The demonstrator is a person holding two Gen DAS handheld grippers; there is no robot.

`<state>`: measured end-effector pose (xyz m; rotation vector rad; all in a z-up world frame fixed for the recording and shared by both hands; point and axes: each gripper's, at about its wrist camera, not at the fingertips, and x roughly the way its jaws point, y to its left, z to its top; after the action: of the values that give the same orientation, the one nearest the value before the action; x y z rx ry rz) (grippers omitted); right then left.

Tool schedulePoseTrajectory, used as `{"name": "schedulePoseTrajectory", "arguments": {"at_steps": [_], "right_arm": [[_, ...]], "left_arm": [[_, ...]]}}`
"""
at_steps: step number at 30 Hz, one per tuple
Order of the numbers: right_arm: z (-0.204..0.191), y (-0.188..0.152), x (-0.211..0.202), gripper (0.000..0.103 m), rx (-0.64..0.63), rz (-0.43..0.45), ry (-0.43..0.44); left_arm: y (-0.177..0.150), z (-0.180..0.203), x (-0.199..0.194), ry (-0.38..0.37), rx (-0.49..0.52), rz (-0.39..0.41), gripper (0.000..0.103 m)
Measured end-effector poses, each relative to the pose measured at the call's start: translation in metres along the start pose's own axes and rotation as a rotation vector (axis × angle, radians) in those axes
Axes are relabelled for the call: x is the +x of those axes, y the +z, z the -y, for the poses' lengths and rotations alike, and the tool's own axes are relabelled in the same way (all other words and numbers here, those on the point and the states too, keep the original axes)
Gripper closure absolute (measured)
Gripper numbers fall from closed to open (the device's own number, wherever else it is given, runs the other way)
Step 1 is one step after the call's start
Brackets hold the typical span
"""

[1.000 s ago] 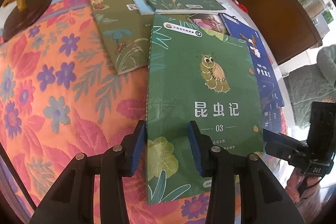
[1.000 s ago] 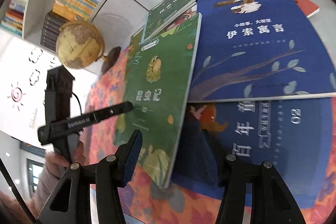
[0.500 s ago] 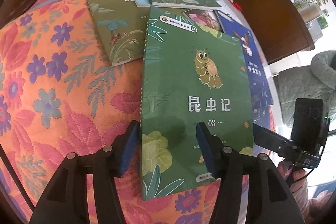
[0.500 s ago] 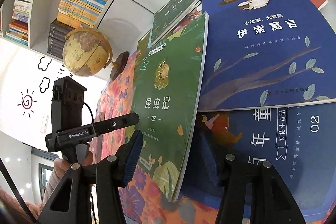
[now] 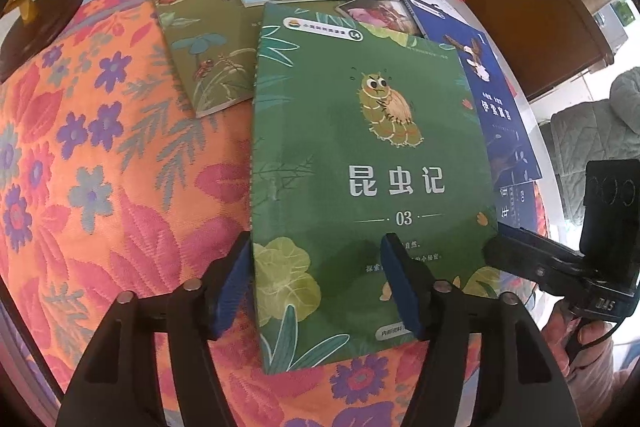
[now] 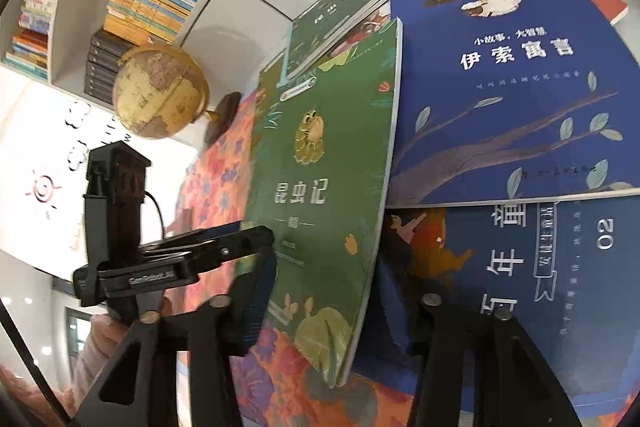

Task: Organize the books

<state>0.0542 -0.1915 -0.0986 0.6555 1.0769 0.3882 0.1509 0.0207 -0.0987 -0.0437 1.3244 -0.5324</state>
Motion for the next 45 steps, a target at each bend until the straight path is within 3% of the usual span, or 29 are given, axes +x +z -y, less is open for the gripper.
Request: {"name": "schedulePoseTrajectory", "arguments": {"at_steps": [3,11,13,15,16,22,24,27,29,32,34,38,42,45], "right_arm": [[0.003,0.001,0.000,0.085,0.014,0.002,-0.051],[0.015,0.000,-0.002,0.088,0.047,0.014,0.007],[0.019,0.000,-0.002,0.088,0.064,0.013,0.033],[0.023,0.000,-0.003,0.089,0.073,0.012,0.053],[0.023,0.000,-0.003,0.089,0.071,0.012,0.056],[0.025,0.003,-0.001,0.092,0.061,0.031,0.061],[0.025,0.003,-0.002,0.092,0.065,0.030,0.069],[0.024,0.003,-0.002,0.092,0.055,0.027,0.071],[0.024,0.004,-0.002,0.092,0.059,0.020,0.074],[0.015,0.004,-0.002,0.090,0.034,0.003,0.052],[0.005,0.002,0.001,0.091,-0.020,-0.012,0.001],[0.001,0.000,0.008,0.091,-0.028,-0.033,0.025],[-0.006,-0.001,0.012,0.091,-0.058,-0.025,0.005],[-0.003,0.001,0.013,0.091,-0.039,-0.024,0.016]], "left_arm": [[0.002,0.003,0.003,-0.011,0.007,0.018,0.034],[0.009,0.010,0.011,-0.004,0.039,0.059,0.029],[0.011,0.006,0.010,-0.007,0.022,0.052,0.036],[0.009,-0.003,0.005,-0.003,-0.005,0.058,0.054],[0.007,-0.006,0.003,-0.005,-0.018,0.062,0.057],[-0.001,-0.014,-0.008,-0.047,-0.092,0.065,0.059],[-0.002,-0.020,-0.012,-0.093,-0.138,0.079,0.059],[-0.006,-0.044,-0.014,-0.229,-0.265,0.100,0.061],[-0.009,-0.050,-0.016,-0.259,-0.311,0.098,0.064],[-0.015,-0.038,-0.024,-0.214,-0.283,0.097,0.067],[-0.019,-0.030,-0.035,-0.224,-0.265,0.120,0.070],[-0.018,-0.023,-0.049,-0.159,-0.225,0.150,0.081],[-0.016,-0.026,-0.038,-0.094,-0.197,0.129,0.082],[-0.018,-0.038,-0.030,-0.141,-0.215,0.113,0.083]]}}
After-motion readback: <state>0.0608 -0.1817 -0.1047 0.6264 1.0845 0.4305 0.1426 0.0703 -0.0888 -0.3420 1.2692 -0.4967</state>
